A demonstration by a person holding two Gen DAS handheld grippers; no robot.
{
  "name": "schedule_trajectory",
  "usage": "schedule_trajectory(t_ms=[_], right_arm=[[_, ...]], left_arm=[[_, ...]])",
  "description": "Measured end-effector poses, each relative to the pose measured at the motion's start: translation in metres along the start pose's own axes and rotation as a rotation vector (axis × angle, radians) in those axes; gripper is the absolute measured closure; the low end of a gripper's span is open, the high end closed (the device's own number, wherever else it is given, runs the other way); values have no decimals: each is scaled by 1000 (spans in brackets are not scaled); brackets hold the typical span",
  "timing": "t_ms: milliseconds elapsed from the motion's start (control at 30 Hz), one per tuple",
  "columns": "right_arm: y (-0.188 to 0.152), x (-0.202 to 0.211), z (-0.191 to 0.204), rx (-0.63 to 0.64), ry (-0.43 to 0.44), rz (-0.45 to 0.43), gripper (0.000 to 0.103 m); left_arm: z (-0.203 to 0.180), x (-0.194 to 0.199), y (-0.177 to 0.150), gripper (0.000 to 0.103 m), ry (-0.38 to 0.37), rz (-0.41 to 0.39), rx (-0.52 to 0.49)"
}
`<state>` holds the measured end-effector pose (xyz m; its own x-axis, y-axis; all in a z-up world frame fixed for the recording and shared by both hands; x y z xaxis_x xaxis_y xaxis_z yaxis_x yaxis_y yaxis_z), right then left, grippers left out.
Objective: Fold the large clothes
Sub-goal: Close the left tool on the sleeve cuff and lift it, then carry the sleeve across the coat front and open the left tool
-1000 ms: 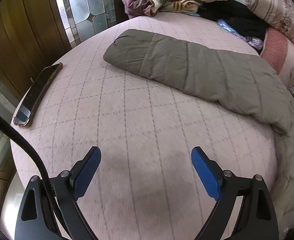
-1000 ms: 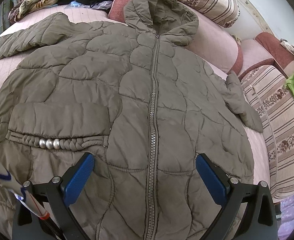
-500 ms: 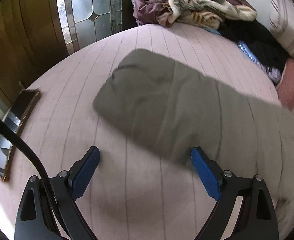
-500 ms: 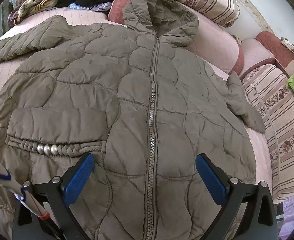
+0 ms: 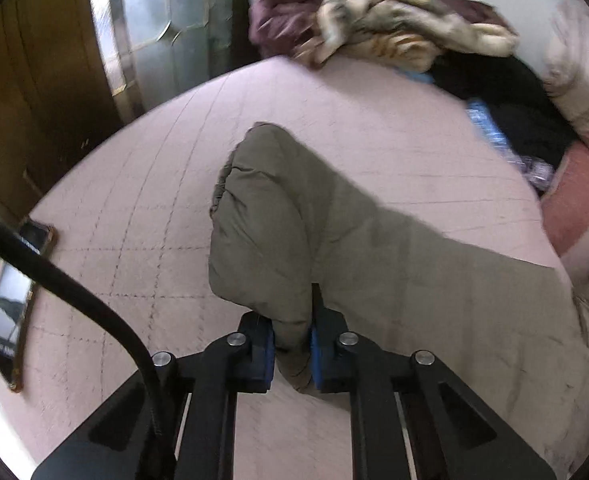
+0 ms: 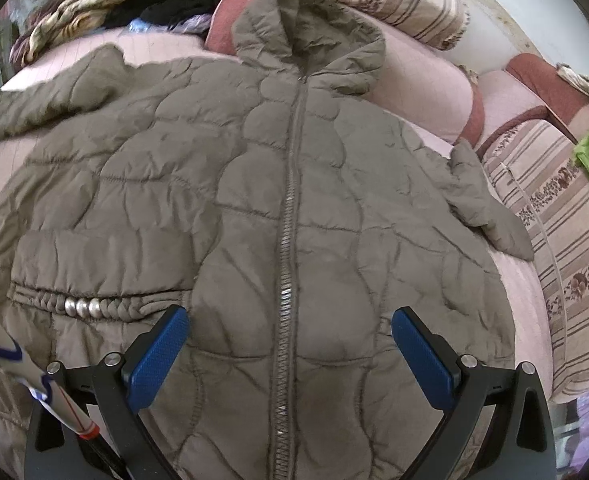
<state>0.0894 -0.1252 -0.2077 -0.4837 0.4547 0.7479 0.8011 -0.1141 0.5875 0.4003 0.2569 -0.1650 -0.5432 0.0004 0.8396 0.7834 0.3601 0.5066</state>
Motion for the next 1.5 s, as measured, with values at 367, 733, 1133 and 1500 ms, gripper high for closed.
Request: schedule_trajectory(t_ms=[367,733,1133,1500], right_arm=[[-14,15,-78,-242,113,-4,3],[-38,20,-158,-380,78,-25,3],[-11,-7,-178,-407,201,5,3],[69,-95,-98,-457,599,119,3]], left_arm=[[-176,122,-74,91,-311,-37,-323],[-312,98,-216,91,-447,194,-515],[-310,107,-285,46,-398,175,-609],[-205,161,-295,38,-263,72,-553]])
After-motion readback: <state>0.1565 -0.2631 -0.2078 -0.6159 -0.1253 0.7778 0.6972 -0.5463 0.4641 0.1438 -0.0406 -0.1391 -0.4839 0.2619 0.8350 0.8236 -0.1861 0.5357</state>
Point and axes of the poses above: each gripper's, at about its wrist camera, not at the fingertips, and x roughly against the way its jaws point, z to its left, y to its top, the point moved 3 cm from there along -x, roughly the way its jaws point, and after that the axes turned 3 degrees about -y, right-handed, at the moved point
